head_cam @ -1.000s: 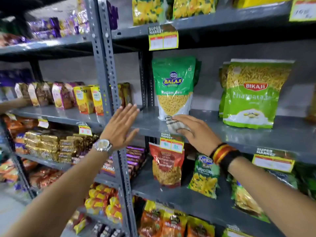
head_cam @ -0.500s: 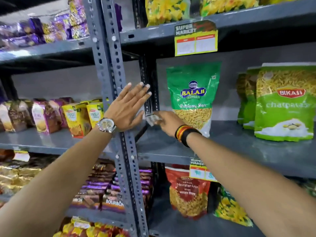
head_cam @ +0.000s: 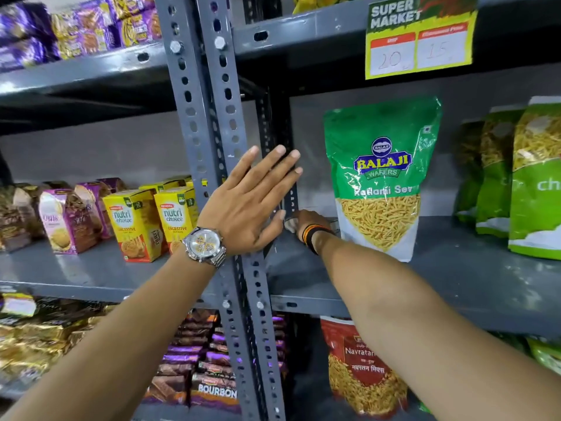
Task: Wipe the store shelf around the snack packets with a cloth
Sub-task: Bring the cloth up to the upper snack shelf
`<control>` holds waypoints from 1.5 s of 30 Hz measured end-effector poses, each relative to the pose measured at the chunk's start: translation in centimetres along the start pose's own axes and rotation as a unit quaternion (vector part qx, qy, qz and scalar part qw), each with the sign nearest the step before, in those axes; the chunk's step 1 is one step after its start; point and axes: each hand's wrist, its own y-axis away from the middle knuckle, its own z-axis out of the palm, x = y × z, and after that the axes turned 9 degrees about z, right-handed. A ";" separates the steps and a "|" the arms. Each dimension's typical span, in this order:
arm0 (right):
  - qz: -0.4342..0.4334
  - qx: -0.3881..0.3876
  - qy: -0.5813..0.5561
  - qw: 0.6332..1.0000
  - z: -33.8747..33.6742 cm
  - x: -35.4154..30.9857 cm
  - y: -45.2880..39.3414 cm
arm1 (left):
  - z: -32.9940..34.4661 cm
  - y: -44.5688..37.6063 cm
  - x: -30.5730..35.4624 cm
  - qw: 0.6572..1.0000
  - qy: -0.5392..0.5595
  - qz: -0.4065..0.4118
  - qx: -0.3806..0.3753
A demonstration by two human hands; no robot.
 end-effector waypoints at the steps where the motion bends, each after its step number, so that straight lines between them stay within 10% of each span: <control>1: 0.000 -0.007 0.004 1.000 0.0 0.0 0.0 | 0.0 0.0 0.0 1.000 0.000 0.000 0.002; 14: -0.259 -0.191 0.066 0.945 -4.7 4.6 11.0 | -0.6 -0.1 0.4 1.000 -0.001 -0.017 -0.006; 45: -0.290 -0.282 -0.031 0.914 -9.0 9.5 14.6 | 1.4 1.7 5.8 0.989 0.015 -0.147 -0.002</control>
